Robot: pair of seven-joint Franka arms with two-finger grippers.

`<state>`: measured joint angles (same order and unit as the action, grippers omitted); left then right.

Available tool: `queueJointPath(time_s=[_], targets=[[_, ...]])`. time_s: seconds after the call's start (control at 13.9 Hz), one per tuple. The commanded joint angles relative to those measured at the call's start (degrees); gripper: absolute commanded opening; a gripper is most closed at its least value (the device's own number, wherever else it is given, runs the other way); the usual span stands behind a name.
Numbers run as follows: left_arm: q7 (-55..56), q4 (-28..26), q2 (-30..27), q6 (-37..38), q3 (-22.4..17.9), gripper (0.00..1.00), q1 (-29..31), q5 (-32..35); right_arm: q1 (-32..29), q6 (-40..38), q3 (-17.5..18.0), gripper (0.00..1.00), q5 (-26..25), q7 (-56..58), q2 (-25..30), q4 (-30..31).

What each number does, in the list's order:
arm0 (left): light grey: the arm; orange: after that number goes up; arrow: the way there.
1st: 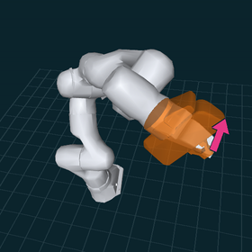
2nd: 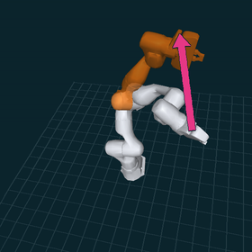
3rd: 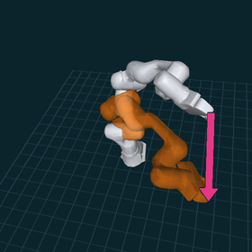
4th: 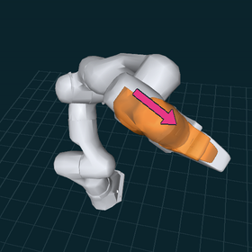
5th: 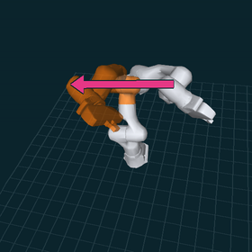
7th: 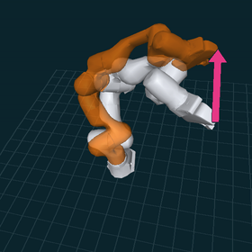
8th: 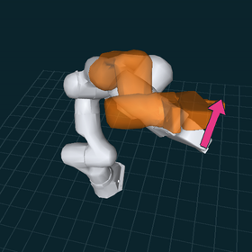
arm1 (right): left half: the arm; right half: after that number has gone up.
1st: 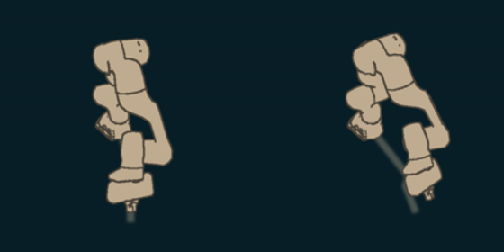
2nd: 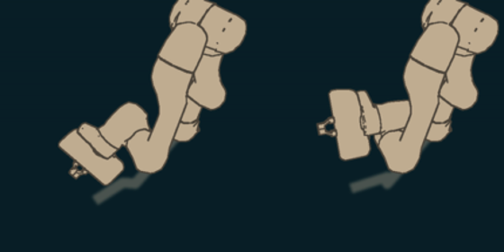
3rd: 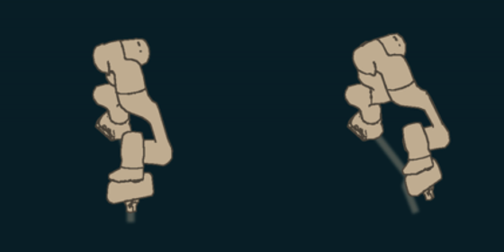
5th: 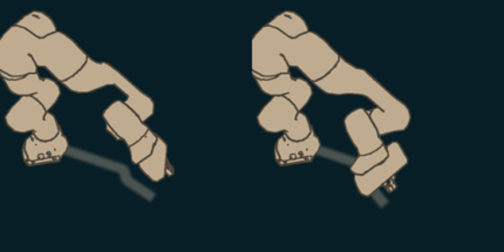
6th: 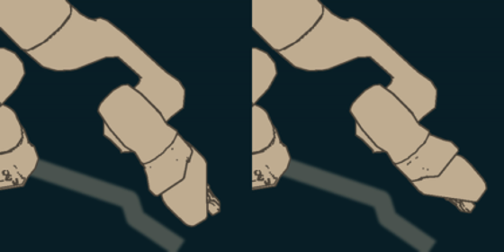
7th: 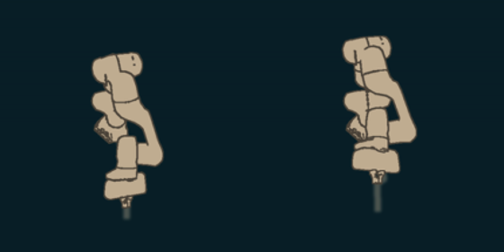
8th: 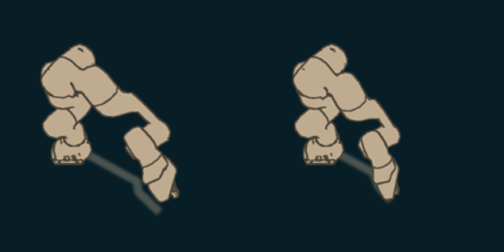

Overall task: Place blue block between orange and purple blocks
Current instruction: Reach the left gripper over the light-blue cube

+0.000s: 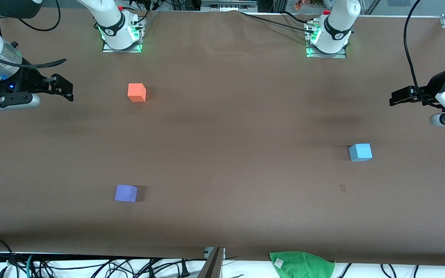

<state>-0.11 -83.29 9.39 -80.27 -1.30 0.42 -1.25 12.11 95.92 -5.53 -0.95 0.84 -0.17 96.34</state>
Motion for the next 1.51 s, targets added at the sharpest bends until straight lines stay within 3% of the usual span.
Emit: queueJointPath(time_s=[0.0, 0.58, 1.44], targets=[[-8.39, 1.81, 2.65, 0.21, 0.07, 1.00, 4.75, -0.33, -0.77, -0.55, 0.43, 1.00, 0.42, 0.83, 0.00, -0.71], [-9.82, -0.91, 9.15, -3.74, 0.07, 1.00, 5.64, -0.33, -0.77, -0.55, 0.34, 1.00, 0.42, 0.83, -0.01, -0.71], [-9.47, -25.77, 11.44, -39.41, 0.07, 1.00, 5.91, 0.46, -0.77, -0.55, 0.34, 1.00, 0.42, 0.83, -0.01, -0.71]])
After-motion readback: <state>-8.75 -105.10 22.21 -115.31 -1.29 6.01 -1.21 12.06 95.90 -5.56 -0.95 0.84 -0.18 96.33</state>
